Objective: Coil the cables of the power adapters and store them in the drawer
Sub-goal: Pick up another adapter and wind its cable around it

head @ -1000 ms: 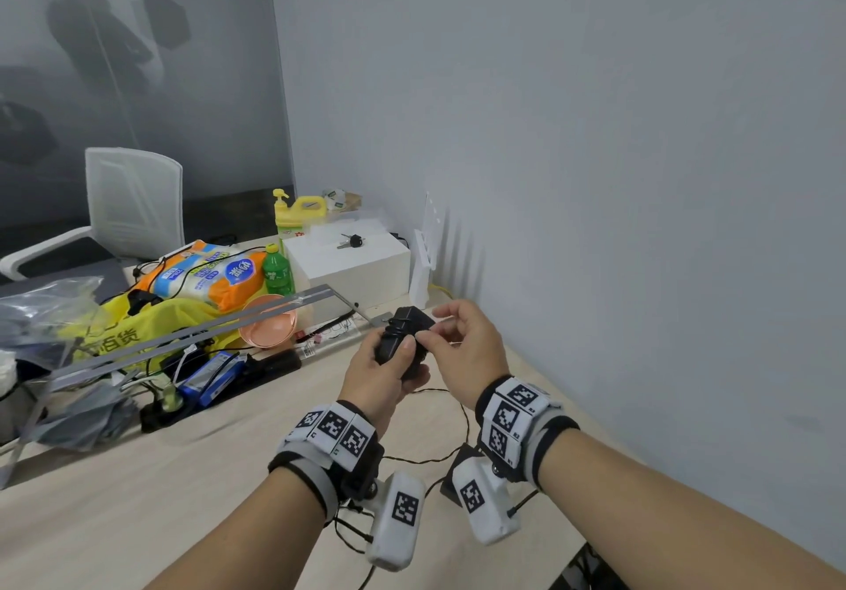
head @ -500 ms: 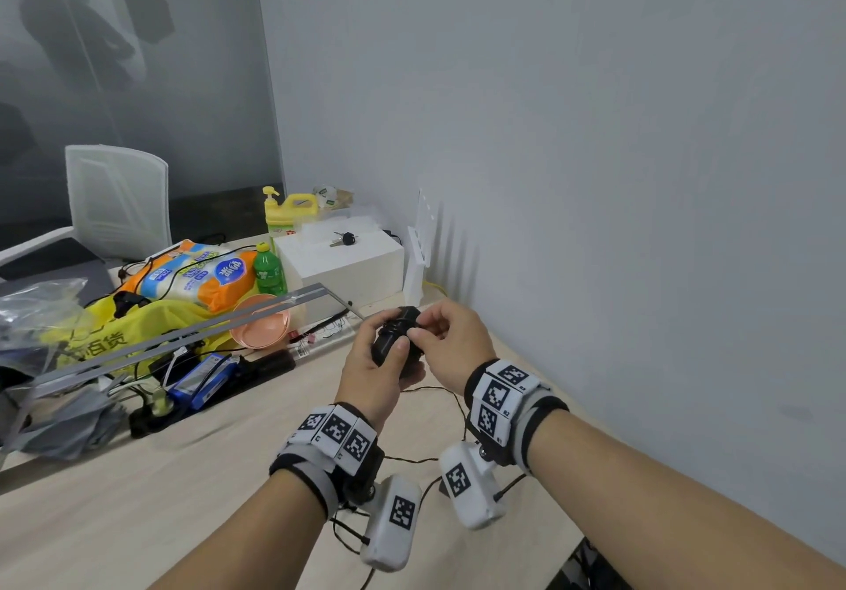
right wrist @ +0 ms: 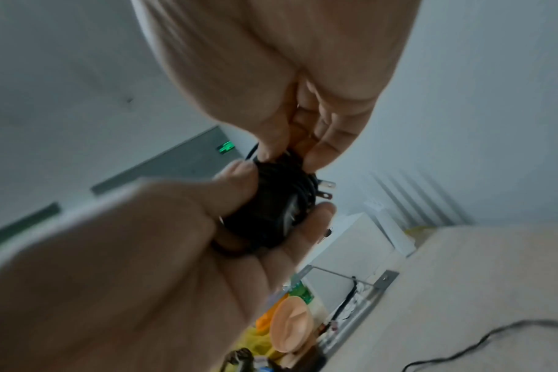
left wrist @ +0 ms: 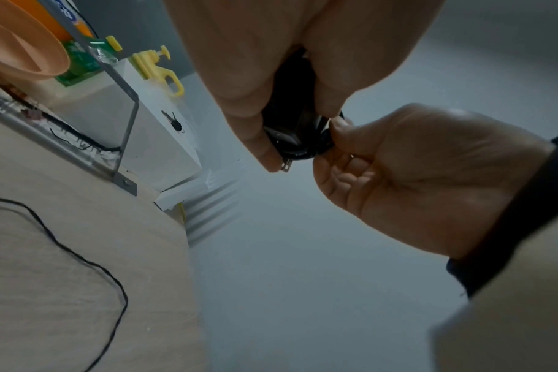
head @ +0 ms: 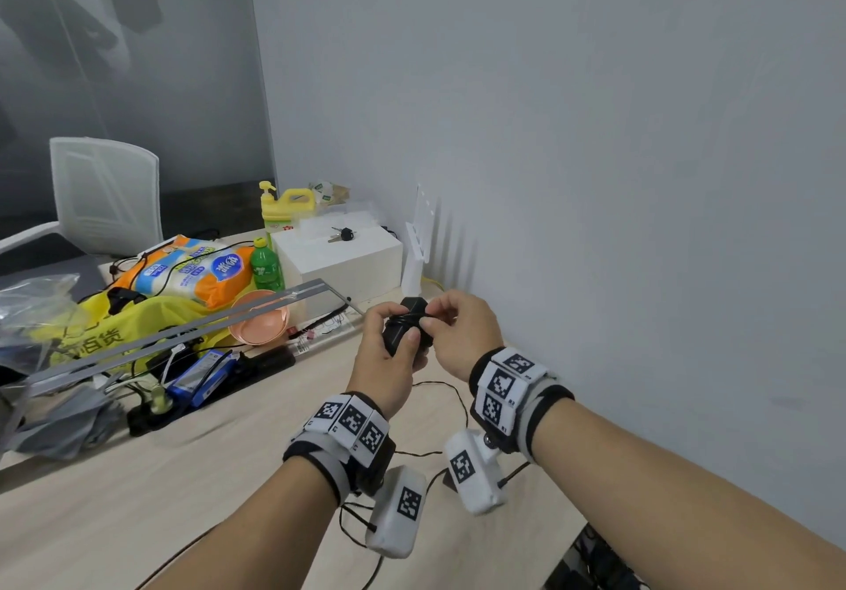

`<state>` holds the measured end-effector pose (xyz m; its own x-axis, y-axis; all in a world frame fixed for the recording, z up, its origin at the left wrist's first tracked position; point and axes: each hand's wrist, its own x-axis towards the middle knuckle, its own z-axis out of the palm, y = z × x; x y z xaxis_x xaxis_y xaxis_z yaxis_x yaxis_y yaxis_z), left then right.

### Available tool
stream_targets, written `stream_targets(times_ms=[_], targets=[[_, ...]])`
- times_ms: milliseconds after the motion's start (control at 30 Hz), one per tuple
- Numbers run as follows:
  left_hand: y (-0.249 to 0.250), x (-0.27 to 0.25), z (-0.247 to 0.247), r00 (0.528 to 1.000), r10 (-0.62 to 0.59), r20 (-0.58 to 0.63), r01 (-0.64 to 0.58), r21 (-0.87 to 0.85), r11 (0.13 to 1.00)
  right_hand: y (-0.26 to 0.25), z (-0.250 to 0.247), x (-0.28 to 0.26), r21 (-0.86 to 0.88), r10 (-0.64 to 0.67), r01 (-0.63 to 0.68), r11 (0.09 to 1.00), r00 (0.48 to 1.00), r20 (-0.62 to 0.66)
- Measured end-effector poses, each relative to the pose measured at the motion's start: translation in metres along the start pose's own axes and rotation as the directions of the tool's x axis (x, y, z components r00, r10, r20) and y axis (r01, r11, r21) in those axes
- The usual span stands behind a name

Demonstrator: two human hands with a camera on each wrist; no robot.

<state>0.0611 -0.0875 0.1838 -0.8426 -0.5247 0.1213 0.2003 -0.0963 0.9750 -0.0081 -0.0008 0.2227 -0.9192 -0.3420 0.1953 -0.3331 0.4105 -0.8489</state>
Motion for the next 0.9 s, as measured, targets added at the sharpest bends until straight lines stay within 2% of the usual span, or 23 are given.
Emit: stream_targets(times_ms=[133,200,267,333,433,500,567,667,767,833,900], targets=[[0.004,0.002,0.000,1.000,-0.023,0.018,0.024,-0.066,0.998,-0.002,0.002,-0.008,-0.097,-0.179,0.170,0.981,0.980,-0.084],[0.004,0.003,-0.001,0.999,-0.048,0.019,0.049,-0.067,0.997,0.000,0.002,-0.010,-0.163,-0.267,0.253,0.954,0.961,-0.067],[0.002,0.003,-0.003,0.997,-0.083,0.005,0.083,-0.064,0.994,0.003,0.001,-0.011,-0.154,-0.306,0.297,0.943,0.951,-0.042],[-0.001,0.002,-0.006,0.994,-0.105,-0.006,0.105,-0.039,0.994,0.007,-0.001,-0.011,-0.087,-0.263,0.260,0.962,0.965,-0.020],[-0.005,-0.002,-0.008,0.992,-0.126,0.005,0.126,-0.013,0.992,0.012,-0.003,-0.009,-0.029,-0.105,0.107,0.994,0.992,0.071],[-0.007,-0.003,-0.010,0.988,-0.156,0.016,0.156,-0.011,0.988,0.013,-0.006,-0.008,-0.005,-0.030,0.031,0.999,0.983,0.180],[-0.008,-0.005,-0.013,0.980,-0.196,0.043,0.198,-0.042,0.979,0.013,-0.012,-0.010,-0.003,-0.011,0.012,1.000,0.961,0.278],[-0.008,-0.005,-0.016,0.955,-0.281,0.096,0.291,-0.114,0.950,0.011,-0.016,-0.016,-0.049,0.006,0.011,0.999,0.942,0.337],[-0.013,-0.005,-0.017,0.929,-0.360,0.088,0.369,-0.142,0.918,0.016,-0.011,-0.021,-0.084,0.019,0.006,0.996,0.955,0.295],[-0.017,-0.005,-0.018,0.906,-0.412,0.098,0.423,-0.157,0.893,0.022,-0.006,-0.022,-0.065,0.019,-0.006,0.998,0.980,0.200],[-0.021,-0.005,-0.019,0.904,-0.414,0.103,0.424,-0.112,0.899,0.029,-0.003,-0.024,-0.097,-0.002,0.015,0.995,0.992,0.129]])
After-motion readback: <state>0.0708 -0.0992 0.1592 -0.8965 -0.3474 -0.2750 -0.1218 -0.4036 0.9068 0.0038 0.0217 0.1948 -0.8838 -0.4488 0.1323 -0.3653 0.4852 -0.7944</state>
